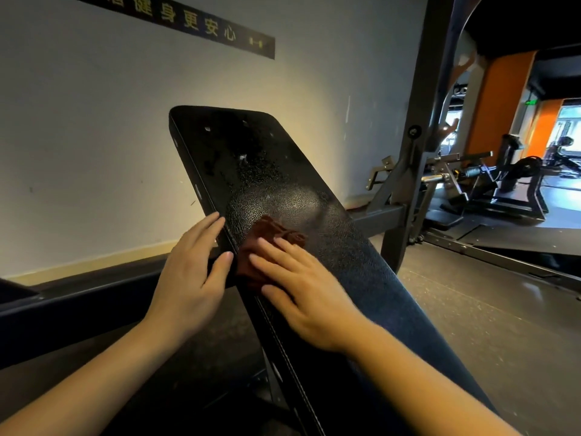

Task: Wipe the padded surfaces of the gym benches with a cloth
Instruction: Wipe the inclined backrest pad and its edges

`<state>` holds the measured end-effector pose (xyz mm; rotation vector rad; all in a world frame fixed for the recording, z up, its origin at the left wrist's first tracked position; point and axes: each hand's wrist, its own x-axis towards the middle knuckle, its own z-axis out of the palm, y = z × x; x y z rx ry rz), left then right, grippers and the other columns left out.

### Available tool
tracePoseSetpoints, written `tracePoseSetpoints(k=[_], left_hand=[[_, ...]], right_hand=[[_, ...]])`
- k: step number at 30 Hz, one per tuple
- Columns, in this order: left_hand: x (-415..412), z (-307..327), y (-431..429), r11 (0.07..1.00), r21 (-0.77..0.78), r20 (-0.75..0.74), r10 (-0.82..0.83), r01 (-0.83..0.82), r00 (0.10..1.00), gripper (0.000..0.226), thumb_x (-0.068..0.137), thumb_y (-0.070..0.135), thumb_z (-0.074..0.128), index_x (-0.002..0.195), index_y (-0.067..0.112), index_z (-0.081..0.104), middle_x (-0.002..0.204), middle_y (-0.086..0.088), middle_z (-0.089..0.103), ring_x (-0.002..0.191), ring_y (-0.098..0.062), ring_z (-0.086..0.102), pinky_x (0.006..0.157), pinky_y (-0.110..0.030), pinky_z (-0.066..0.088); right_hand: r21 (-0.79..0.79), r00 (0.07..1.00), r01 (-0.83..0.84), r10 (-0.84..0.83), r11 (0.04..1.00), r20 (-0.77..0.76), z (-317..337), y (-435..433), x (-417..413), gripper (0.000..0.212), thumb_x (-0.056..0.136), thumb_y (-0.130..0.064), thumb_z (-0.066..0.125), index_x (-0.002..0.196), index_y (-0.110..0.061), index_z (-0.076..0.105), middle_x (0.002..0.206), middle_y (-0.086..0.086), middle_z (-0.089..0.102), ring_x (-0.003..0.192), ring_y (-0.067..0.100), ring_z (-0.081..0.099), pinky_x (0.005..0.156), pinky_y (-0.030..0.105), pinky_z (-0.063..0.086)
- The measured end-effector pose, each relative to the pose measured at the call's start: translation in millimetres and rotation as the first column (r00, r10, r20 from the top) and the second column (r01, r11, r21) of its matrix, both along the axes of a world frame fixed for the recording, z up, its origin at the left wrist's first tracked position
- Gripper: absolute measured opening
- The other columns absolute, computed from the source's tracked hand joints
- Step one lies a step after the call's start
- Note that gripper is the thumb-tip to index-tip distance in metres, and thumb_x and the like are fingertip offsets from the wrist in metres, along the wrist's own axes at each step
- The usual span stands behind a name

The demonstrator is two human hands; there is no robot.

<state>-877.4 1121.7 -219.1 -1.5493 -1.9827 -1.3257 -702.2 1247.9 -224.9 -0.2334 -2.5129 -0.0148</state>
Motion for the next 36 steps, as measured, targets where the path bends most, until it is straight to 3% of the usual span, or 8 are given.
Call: tracePoseSetpoints(k=[7, 12, 15, 21, 24, 28, 33, 36], left_hand=[[-3.6, 4.5, 2.4, 0.991, -0.118, -0.151, 0.045, -0.063, 0.988, 0.077, 0.089, 0.056, 0.050, 0.157, 0.020, 0.040, 0.164, 0.009, 0.031, 0.150, -0.011, 0.029, 0.121, -0.031, 0.020], [-1.0, 8.1, -5.3, 0.998, -0.068, 0.021, -0.015, 0.016, 1.000, 0.060, 0.098, 0.038, 0.063, 0.153, 0.033, 0.040, 0.158, 0.021, 0.035, 0.138, 0.011, 0.031, 0.115, -0.027, 0.036], [2.6, 13.5, -10.0, 0.999, -0.031, 0.144, -0.023, 0.028, 0.989, 0.053, 0.098, 0.027, 0.064, 0.145, 0.037, 0.042, 0.140, 0.027, 0.043, 0.101, 0.029, 0.043, 0.079, -0.008, 0.041], [-0.2, 31.9, -14.9, 0.994, -0.104, 0.163, -0.002, 0.019, 0.987, 0.046, 0.097, 0.021, 0.066, 0.140, 0.030, 0.051, 0.128, 0.020, 0.050, 0.073, 0.007, 0.046, 0.071, -0.006, 0.036], [4.3, 46.9, -23.8, 0.992, -0.101, 0.211, -0.055, 0.078, 0.976, 0.042, 0.094, 0.023, 0.071, 0.133, 0.032, 0.057, 0.125, 0.019, 0.054, 0.101, -0.002, 0.052, 0.090, -0.023, 0.042], [21.5, 67.6, -33.6, 0.944, -0.099, 0.333, -0.266, 0.314, 0.905, 0.055, 0.077, 0.049, 0.079, 0.129, 0.039, 0.061, 0.125, 0.029, 0.057, 0.114, 0.015, 0.050, 0.099, -0.015, 0.036], [37.5, 79.0, -42.8, 0.925, -0.097, 0.462, -0.286, 0.369, 0.840, 0.019, 0.084, 0.033, 0.081, 0.095, 0.018, 0.078, 0.092, -0.002, 0.077, 0.090, -0.016, 0.074, 0.088, -0.037, 0.059], [41.0, 80.2, -51.4, 0.946, -0.082, 0.436, -0.249, 0.313, 0.865, 0.015, 0.087, 0.026, 0.080, 0.084, 0.012, 0.075, 0.082, -0.009, 0.075, 0.082, -0.023, 0.074, 0.082, -0.040, 0.059]], right_hand=[[-0.286, 0.838, 0.468, -0.522, 0.836, -0.157, 22.5, 70.2, -22.9, 0.046, 0.107, -0.035, 0.039, 0.148, -0.018, 0.050, 0.159, 0.006, 0.041, 0.146, 0.033, 0.036, 0.122, 0.042, 0.022], [-0.168, 0.971, 0.140, -0.168, 0.976, -0.172, 38.0, 25.4, -77.0, 0.050, 0.104, -0.034, 0.045, 0.152, -0.021, 0.046, 0.163, 0.000, 0.035, 0.152, 0.026, 0.024, 0.125, 0.041, 0.018], [-0.106, 0.989, -0.008, -0.008, 0.994, -0.149, 36.5, 24.0, -51.7, 0.051, 0.097, -0.035, 0.059, 0.147, -0.025, 0.053, 0.159, -0.007, 0.041, 0.151, 0.016, 0.028, 0.124, 0.031, 0.018], [-0.195, 0.972, -0.138, 0.096, 0.971, -0.213, 17.4, 12.3, 1.7, 0.030, 0.088, -0.012, 0.060, 0.113, -0.022, 0.073, 0.126, -0.014, 0.069, 0.124, 0.003, 0.058, 0.110, 0.024, 0.040], [-0.659, 0.937, -0.310, 0.105, 0.685, -0.333, 40.2, 5.6, 11.6, 0.018, 0.092, -0.002, 0.058, 0.102, -0.011, 0.070, 0.094, -0.003, 0.072, 0.088, 0.008, 0.065, 0.082, 0.023, 0.050], [-0.829, 0.858, -0.507, 0.045, 0.237, -0.512, 62.3, -0.8, 19.7, 0.027, 0.088, -0.010, 0.059, 0.110, 0.004, 0.064, 0.100, 0.014, 0.066, 0.095, 0.025, 0.059, 0.079, 0.031, 0.047], [-0.861, 0.869, -0.493, 0.023, 0.123, -0.494, 69.9, -15.0, 24.9, 0.039, 0.093, -0.011, 0.055, 0.124, 0.012, 0.055, 0.117, 0.030, 0.062, 0.109, 0.035, 0.056, 0.099, 0.050, 0.044], [-0.874, 0.891, -0.454, 0.055, 0.173, -0.451, 78.3, -21.8, 32.8, 0.047, 0.081, -0.018, 0.063, 0.116, 0.012, 0.057, 0.105, 0.024, 0.063, 0.099, 0.034, 0.057, 0.084, 0.045, 0.047]])
